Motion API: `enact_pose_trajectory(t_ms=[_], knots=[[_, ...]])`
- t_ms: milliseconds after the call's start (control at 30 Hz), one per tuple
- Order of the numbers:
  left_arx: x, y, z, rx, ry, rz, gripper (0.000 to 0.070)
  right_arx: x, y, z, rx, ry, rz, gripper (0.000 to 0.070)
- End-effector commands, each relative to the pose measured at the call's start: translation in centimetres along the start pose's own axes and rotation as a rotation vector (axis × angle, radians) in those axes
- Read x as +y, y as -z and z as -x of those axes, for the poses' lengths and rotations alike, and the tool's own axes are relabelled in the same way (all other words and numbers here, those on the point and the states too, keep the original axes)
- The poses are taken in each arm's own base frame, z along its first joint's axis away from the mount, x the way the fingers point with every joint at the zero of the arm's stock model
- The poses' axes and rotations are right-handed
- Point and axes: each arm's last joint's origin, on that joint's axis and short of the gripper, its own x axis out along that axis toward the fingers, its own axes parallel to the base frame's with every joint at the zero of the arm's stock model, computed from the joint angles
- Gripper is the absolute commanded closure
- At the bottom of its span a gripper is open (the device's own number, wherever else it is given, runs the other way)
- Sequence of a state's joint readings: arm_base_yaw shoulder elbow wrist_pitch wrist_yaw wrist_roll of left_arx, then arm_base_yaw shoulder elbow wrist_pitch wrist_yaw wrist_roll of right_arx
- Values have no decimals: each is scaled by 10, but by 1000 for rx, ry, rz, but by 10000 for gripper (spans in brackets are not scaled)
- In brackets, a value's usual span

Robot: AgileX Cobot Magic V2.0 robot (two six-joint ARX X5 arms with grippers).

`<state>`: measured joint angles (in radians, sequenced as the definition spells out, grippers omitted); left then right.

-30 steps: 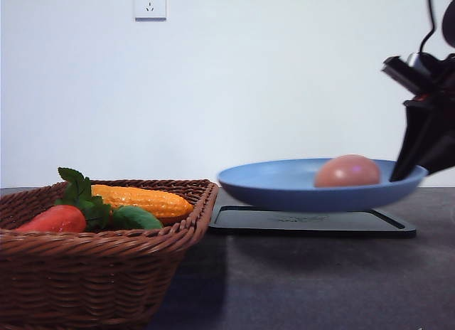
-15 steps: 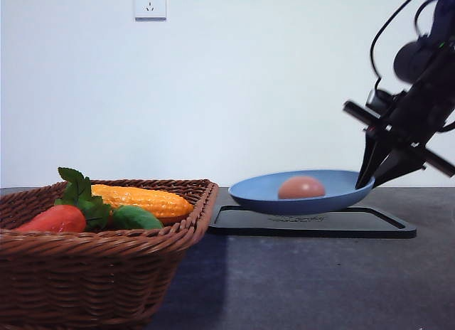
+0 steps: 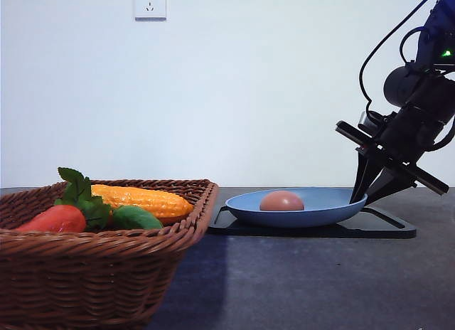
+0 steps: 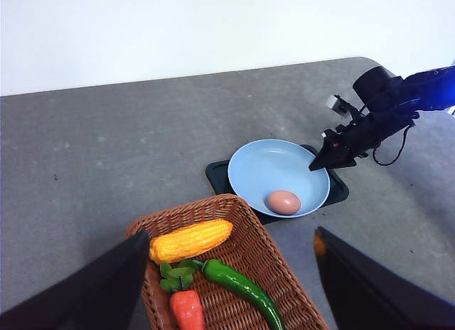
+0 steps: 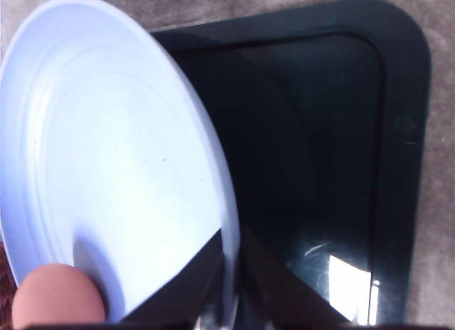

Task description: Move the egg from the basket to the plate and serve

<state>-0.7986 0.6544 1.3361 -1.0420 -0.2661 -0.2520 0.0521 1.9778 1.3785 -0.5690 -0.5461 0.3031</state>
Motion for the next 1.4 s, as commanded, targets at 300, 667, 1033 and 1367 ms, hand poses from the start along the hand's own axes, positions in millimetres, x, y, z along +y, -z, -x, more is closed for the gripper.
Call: enact_pose_trajectory(t_ms=[300,667,1033,1367], knots=[[-7,-8,-17,35,-8,-6,282,-1,-5,-4,-8,22,18,478],[-19,-15,-52,100,-25,-50,409,11,-5,59,-120,24,37,511],[-33,-15,-124,206,-220,-276,700,78,43,143,-217,68,289,700],[-8,4,-167,232,-363,-275,700,147,113,180,-327,147,529,700]])
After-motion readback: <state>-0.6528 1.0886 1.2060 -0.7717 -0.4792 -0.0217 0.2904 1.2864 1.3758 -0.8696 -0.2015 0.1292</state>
